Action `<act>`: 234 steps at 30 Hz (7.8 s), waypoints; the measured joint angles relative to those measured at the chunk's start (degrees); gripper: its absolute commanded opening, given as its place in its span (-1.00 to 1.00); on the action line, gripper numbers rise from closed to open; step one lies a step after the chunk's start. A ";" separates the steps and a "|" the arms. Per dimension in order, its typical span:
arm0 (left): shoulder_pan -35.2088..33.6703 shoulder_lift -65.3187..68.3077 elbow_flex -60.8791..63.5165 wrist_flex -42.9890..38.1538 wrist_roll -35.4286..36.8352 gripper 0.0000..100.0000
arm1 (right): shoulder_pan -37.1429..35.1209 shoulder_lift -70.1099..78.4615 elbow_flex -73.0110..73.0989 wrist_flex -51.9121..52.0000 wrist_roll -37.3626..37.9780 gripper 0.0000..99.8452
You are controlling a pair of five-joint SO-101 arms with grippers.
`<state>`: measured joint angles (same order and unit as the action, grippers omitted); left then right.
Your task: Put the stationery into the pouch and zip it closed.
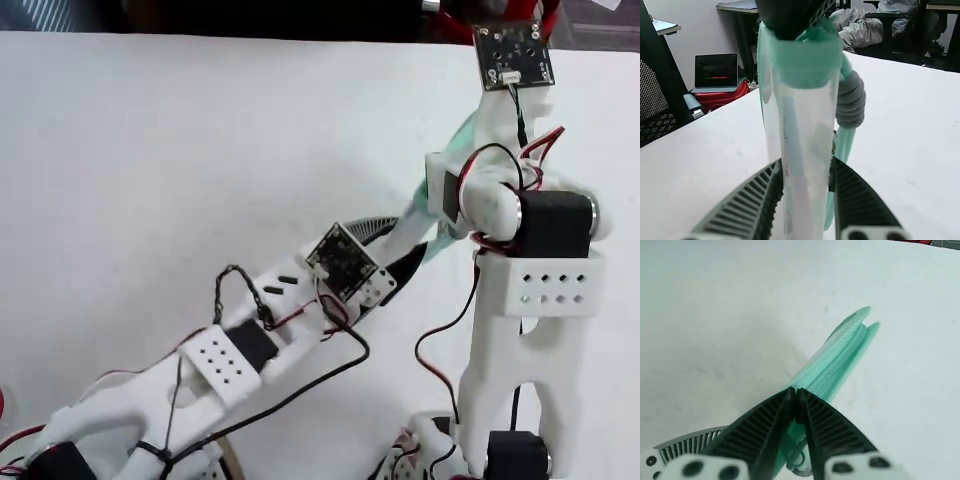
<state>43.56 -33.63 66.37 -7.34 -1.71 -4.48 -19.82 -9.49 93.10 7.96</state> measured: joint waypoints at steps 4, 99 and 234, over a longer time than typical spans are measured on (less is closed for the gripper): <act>0.00 3.08 -0.97 -0.09 2.99 -0.74 | 0.00 0.00 0.00 0.00 0.00 -0.96; -2.29 2.46 -0.44 5.80 -2.73 -0.95 | -1.41 -33.05 37.10 -11.08 13.36 -0.60; -11.60 3.52 -13.27 31.65 -3.96 -0.95 | 5.27 -51.87 32.00 -23.03 21.01 -0.96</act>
<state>31.96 -30.11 53.10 24.31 -5.67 0.79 -71.69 22.51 70.07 28.97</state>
